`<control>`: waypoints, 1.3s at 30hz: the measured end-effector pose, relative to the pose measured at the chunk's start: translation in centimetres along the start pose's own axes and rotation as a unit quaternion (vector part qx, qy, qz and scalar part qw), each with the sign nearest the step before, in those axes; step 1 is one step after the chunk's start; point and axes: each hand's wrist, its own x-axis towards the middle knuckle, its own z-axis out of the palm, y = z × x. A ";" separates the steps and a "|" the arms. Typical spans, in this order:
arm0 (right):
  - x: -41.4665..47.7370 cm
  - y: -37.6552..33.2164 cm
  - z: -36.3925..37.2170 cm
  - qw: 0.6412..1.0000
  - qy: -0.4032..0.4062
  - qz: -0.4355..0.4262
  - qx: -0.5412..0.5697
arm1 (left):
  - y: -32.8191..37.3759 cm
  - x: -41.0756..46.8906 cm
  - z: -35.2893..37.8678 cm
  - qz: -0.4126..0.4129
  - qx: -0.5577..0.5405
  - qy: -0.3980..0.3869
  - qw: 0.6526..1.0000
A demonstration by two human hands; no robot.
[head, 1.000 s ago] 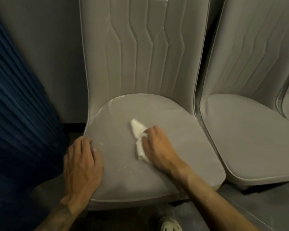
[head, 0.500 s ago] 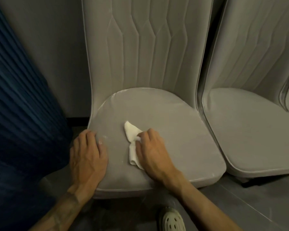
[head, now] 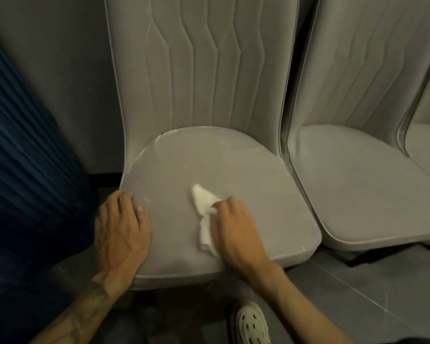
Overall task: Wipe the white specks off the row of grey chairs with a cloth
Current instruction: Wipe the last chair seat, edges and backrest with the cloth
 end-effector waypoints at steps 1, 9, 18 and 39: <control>-0.1 2.1 -1.1 0.999 0.015 0.036 -0.022 | 0.0 0.0 0.1 0.004 -0.002 0.003 1.000; -1.9 0.3 0.0 0.999 0.047 -0.005 0.009 | -0.2 0.1 0.1 0.013 -0.012 0.016 1.000; -2.7 6.9 -3.2 0.972 0.110 0.191 -0.081 | -0.1 0.2 0.4 0.009 -0.032 0.023 0.999; 1.2 -4.8 2.0 0.999 -0.011 -0.026 0.023 | -1.0 0.0 0.3 -0.002 -0.092 0.031 0.995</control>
